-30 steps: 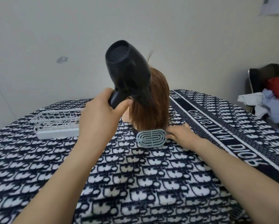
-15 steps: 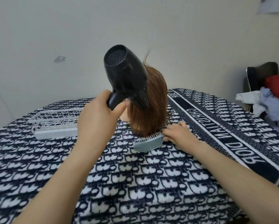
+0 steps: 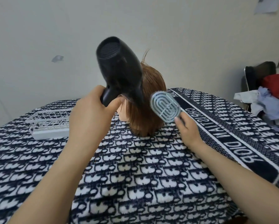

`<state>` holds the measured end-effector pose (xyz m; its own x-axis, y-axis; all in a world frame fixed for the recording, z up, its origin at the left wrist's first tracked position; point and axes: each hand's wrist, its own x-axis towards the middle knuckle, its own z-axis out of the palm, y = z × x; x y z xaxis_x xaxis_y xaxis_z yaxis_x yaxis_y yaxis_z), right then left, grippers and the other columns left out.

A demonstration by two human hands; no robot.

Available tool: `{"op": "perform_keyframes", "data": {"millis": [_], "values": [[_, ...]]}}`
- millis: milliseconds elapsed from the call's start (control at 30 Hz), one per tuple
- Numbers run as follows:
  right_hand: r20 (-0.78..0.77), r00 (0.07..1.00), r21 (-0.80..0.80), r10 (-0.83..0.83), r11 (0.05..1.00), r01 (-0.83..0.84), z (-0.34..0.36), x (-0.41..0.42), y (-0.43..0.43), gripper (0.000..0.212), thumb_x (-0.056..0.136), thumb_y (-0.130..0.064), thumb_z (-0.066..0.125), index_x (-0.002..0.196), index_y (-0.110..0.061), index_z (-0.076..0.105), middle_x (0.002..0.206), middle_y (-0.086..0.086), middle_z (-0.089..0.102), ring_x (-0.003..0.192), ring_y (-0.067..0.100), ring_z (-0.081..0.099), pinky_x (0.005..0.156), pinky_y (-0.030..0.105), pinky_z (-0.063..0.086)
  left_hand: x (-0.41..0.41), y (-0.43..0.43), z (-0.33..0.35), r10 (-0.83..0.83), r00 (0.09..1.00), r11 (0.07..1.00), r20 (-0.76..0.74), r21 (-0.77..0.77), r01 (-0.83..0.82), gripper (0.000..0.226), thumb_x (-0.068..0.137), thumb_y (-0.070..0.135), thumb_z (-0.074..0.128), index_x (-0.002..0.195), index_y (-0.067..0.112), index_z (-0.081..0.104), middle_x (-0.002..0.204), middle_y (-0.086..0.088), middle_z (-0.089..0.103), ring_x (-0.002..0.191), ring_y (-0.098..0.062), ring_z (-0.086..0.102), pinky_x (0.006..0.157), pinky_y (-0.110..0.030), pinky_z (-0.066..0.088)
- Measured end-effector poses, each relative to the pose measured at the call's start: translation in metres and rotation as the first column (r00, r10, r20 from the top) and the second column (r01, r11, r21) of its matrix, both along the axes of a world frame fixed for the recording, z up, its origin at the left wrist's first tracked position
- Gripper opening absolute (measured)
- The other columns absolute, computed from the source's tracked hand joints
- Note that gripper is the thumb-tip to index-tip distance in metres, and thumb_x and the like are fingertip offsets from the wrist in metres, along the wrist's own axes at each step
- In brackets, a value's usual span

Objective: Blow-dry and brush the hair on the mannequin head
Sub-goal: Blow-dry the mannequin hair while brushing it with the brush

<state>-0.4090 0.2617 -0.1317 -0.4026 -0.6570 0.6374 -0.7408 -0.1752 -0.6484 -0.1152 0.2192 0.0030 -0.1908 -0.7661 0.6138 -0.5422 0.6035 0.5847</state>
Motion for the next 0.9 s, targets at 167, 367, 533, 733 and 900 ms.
{"op": "perform_keyframes", "data": {"millis": [167,367,533,733,900], "values": [[0.653,0.754,0.021,0.074,0.993,-0.115,0.018,0.015,-0.015,0.029,0.104,-0.032,0.036,0.083,-0.015,0.047,0.064,0.000,0.043,0.051,0.013,0.037,0.051,0.032,0.034,-0.005,-0.003,-0.004,-0.034,0.999,0.997,0.024,0.067,0.032,0.037,0.089,0.062,0.065,0.087,0.025,0.058,0.070,0.001,0.068,0.068,-0.029,0.067,0.063,-0.045,0.053],[0.977,0.122,-0.144,0.174,0.964,-0.225,0.043,0.054,-0.032,0.029,0.105,-0.037,0.032,0.086,-0.016,0.042,0.059,0.000,0.037,0.046,0.014,0.032,0.047,0.027,0.030,-0.008,-0.001,-0.013,0.050,0.996,0.996,0.078,-0.071,-0.044,0.034,0.089,0.061,0.062,0.087,0.028,0.054,0.062,0.008,0.055,0.060,-0.007,0.051,0.051,-0.031,0.031],[0.960,-0.183,-0.246,0.210,0.949,-0.199,0.067,0.090,-0.051,0.034,0.104,-0.038,0.033,0.083,-0.012,0.043,0.058,0.002,0.037,0.047,0.013,0.032,0.047,0.026,0.031,-0.011,-0.001,-0.011,0.024,0.999,0.997,0.030,-0.071,-0.022,0.036,0.090,0.061,0.065,0.086,0.027,0.054,0.063,0.006,0.058,0.061,-0.018,0.056,0.051,-0.034,0.034],[0.944,-0.286,-0.211,0.166,0.968,-0.133,0.072,0.110,-0.064,0.038,0.102,-0.040,0.034,0.081,-0.010,0.045,0.056,0.002,0.037,0.045,0.012,0.033,0.044,0.023,0.034,-0.006,-0.008,-0.009,-0.151,0.969,0.977,-0.197,0.122,0.177,0.027,0.089,0.054,0.070,0.086,0.028,0.062,0.060,0.006,0.065,0.046,-0.009,0.059,0.053,-0.041,0.052],[0.936,-0.341,-0.141,0.089,0.981,-0.131,0.045,0.116,-0.065,0.044,0.103,-0.039,0.035,0.074,-0.008,0.042,0.047,0.002,0.034,0.043,0.014,0.028,0.045,0.027,0.031,-0.006,-0.012,-0.011,-0.138,0.971,0.978,-0.197,0.126,0.164,0.026,0.090,0.053,0.070,0.085,0.029,0.061,0.059,0.010,0.064,0.043,-0.009,0.059,0.058,-0.046,0.056]]}}
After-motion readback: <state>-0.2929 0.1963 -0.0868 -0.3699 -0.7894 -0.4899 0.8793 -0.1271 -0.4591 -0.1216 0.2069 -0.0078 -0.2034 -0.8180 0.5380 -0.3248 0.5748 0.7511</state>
